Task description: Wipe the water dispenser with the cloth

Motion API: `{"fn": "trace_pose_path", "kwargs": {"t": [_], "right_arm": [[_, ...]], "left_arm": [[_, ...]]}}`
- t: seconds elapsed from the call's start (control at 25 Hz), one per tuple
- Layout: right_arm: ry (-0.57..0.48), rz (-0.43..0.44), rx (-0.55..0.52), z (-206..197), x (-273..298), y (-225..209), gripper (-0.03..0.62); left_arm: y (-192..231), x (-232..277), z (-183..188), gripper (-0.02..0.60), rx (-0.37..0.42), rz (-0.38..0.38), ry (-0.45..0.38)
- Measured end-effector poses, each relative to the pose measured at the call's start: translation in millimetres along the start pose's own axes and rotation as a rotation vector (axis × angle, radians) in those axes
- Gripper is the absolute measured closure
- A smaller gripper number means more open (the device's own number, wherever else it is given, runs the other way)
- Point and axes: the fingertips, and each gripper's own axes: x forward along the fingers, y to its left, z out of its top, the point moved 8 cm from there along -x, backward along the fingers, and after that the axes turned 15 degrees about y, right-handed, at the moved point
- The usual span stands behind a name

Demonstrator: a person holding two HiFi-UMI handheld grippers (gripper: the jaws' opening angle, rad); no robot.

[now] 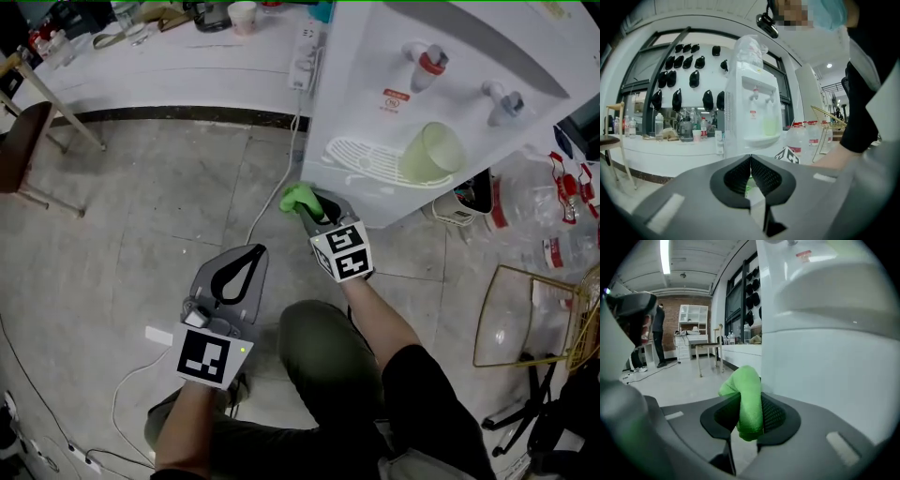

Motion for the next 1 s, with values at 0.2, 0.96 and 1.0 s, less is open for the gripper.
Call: {"fn": "trace_pose_path", "kwargs": {"t": [0.2,0.96,1.0], "right_arm": [[0.055,-0.028,0.002,-4.7,18.5,-9.1,0.485],[0.163,-0.348,0.198,-126.6,-118.3,-158.1,0.484],[0.163,-0.367,0.219,-130.7,-122.9,-164.3,0.483]], "left_arm": [[1.4,1.4,5.4,0.578,-0.003,0.002,-0.018],[-31.1,42.5,1.7,0.578,0.062,-0.091,0.056],[-31.4,43.1,2.3,0.578,0.063,-0.092,0.054]]}}
